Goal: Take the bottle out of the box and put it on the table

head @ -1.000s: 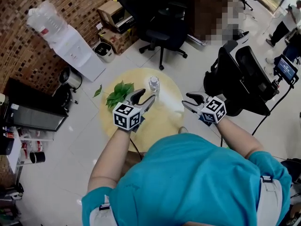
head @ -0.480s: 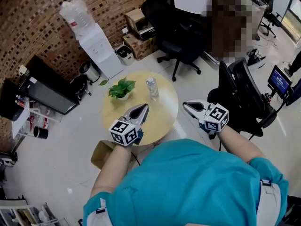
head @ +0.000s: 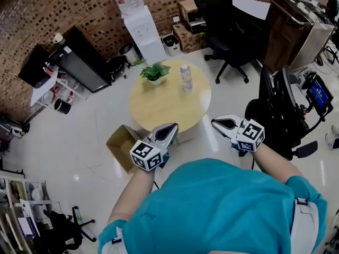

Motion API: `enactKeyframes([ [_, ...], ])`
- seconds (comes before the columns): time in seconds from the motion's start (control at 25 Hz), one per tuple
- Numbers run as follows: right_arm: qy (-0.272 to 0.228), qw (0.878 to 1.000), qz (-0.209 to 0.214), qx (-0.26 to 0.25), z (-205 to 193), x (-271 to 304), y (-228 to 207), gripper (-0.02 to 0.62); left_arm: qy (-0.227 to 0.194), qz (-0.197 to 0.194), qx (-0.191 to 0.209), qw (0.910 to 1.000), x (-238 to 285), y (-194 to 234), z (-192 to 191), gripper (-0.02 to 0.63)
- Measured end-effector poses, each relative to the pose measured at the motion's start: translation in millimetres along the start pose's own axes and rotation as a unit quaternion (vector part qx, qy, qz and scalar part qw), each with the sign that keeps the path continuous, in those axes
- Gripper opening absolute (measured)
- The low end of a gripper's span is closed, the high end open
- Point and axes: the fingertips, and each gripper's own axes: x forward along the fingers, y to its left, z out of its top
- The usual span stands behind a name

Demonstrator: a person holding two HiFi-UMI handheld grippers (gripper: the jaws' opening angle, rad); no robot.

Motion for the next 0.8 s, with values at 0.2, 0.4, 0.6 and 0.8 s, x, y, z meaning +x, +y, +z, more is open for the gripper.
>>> enactKeyframes([
  [0.2, 0.006, 0.999, 0.035, -0.009, -5.1, 13.3, 50.2, 0.002, -0.010, 0.043, -0.011, 0.9990, -63.4, -10.7, -14.8, 0.000],
  [0.4, 0.013, 0.999, 0.043, -0.007, -12.3, 37.6, 108.7, 0.002, -0.020, 0.047, -0.005, 0.9987, -133.2, -31.7, -23.4, 0.000],
  [0.6, 0.011, 1.000, 0.027, 0.011, -16.6, 64.0, 177.8, 0.002, -0.013, 0.039, 0.010, 0.9991, -228.0, -59.2, -41.6, 0.000],
  [0.8, 0.007, 0.999, 0.001, 0.033, -19.2, 97.0, 235.3, 0.002, -0.020, 0.032, -0.009, 0.9993, -307.0, -56.3, -61.8, 0.000],
])
